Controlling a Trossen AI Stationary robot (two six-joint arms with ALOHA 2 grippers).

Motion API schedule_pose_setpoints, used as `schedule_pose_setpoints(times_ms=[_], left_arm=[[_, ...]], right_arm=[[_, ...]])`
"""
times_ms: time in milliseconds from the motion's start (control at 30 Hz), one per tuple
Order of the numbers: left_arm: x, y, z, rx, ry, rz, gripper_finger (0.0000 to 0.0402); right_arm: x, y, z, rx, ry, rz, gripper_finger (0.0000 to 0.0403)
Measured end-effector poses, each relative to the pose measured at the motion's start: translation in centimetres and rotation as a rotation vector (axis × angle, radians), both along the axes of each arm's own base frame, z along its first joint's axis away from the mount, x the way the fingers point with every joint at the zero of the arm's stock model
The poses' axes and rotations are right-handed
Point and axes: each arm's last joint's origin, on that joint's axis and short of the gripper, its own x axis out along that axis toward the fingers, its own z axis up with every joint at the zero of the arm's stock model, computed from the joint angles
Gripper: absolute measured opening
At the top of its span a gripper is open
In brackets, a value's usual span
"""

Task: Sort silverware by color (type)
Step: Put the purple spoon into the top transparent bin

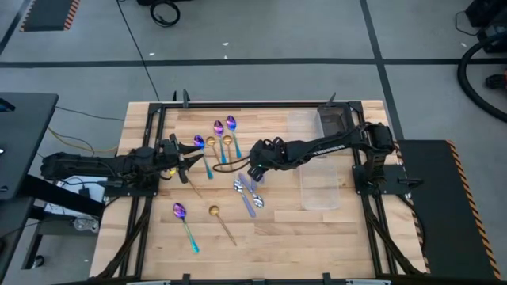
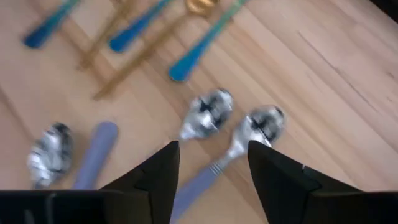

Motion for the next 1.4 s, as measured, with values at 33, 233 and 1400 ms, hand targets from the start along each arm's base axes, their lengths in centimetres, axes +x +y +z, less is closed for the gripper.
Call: schedule_pose_setpoints(times_ms=[33, 233, 1400], left_arm=[[0.0, 0.0, 0.0, 0.000, 0.000, 0.000, 0.0148], [0.0, 0.0, 0.0, 0.000, -0.001, 0.000, 0.0148], [0.0, 0.0, 0.0, -0.001, 0.000, 0.000, 0.0148]], right_arm=[[-0.1, 0.0, -0.1, 0.005, 0.009, -0.014, 0.0200], [0.4, 0.0, -2.6, 0.054, 0.054, -0.038, 0.0191], [0.0, -1.9, -5.5, 0.265, 0.209, -0.010, 0.0033]])
